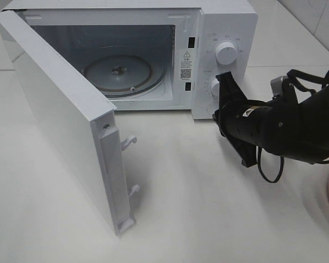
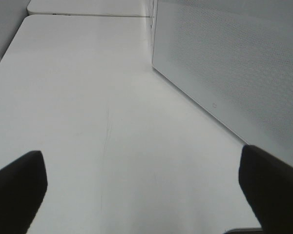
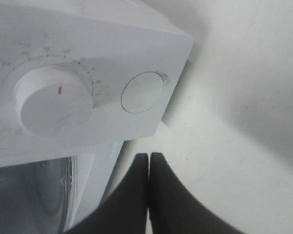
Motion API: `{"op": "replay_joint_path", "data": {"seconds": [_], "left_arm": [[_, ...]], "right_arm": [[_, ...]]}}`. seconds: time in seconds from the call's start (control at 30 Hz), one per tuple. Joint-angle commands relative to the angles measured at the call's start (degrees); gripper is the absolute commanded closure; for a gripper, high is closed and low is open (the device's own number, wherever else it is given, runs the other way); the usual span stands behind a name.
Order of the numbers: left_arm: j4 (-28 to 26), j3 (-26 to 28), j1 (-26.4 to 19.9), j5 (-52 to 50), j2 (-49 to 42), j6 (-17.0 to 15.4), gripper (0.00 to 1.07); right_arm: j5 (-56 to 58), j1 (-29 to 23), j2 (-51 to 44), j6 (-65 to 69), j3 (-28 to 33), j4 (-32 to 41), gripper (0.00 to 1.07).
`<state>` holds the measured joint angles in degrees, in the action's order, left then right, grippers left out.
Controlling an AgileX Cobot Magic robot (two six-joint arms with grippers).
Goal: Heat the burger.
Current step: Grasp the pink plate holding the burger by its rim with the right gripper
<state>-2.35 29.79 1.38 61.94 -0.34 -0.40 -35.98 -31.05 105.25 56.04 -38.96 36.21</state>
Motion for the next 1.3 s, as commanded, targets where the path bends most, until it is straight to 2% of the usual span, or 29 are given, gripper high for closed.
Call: {"op": "replay_joint_path", "data": {"seconds": [0.03, 0.13, 0.2, 0.33, 0.6, 0.63, 0.77, 0.83, 0.87, 1.1, 1.3], "left_arm": [[-0.5, -0.2, 0.1, -0.7, -0.9, 0.0, 0.06], [-0.5, -0.2, 0.1, -0.7, -0.9, 0.0, 0.06], [-0.5, -0.2, 0.1, -0.7, -0.9, 0.0, 0.06], [-0.5, -0.2, 0.1, -0.7, -0.9, 0.0, 0.06], [-0.5, -0.2, 0.1, -0.7, -0.9, 0.0, 0.06], [-0.5, -0.2, 0.1, -0.7, -0.9, 0.0, 0.06], [-0.5, -0.2, 0.1, -0.7, -0.9, 0.0, 0.06], [-0.5, -0.2, 0.1, -0.7, -0.9, 0.0, 0.06], [-0.5, -0.2, 0.1, -0.7, -0.9, 0.0, 0.06], [-0.5, -0.2, 0.1, -0.7, -0.9, 0.0, 0.06], [-0.5, -0.2, 0.1, -0.7, -0.9, 0.0, 0.06]], "right_arm": [[7.4, 0.2, -4.9, -11.3, 0.4, -0.7, 1.07], [9.4, 0.2, -5.9, -14.1, 0.4, -0.7, 1.07], [16.1, 0.2, -9.1, -24.7, 0.4, -0.6, 1.07], [21.0, 0.4, -11.2, -31.6, 0.4, -0.7, 1.07], [38.9, 5.7, -16.2, -48.4, -1.0, -2.4, 1.07], [44.3, 7.0, -17.1, -50.6, -1.7, -4.4, 1.07], [50.4, 8.5, -18.6, -51.9, -2.9, -9.1, 1.07], [56.0, 9.5, -19.7, -51.9, -4.4, -14.3, 1.06], [56.0, 9.5, -19.7, -51.9, -4.4, -14.3, 1.06], [70.6, 9.6, -21.5, -51.3, -8.9, -26.6, 1.05], [77.2, 9.6, -22.6, -51.2, -10.1, -32.7, 1.03]]}}
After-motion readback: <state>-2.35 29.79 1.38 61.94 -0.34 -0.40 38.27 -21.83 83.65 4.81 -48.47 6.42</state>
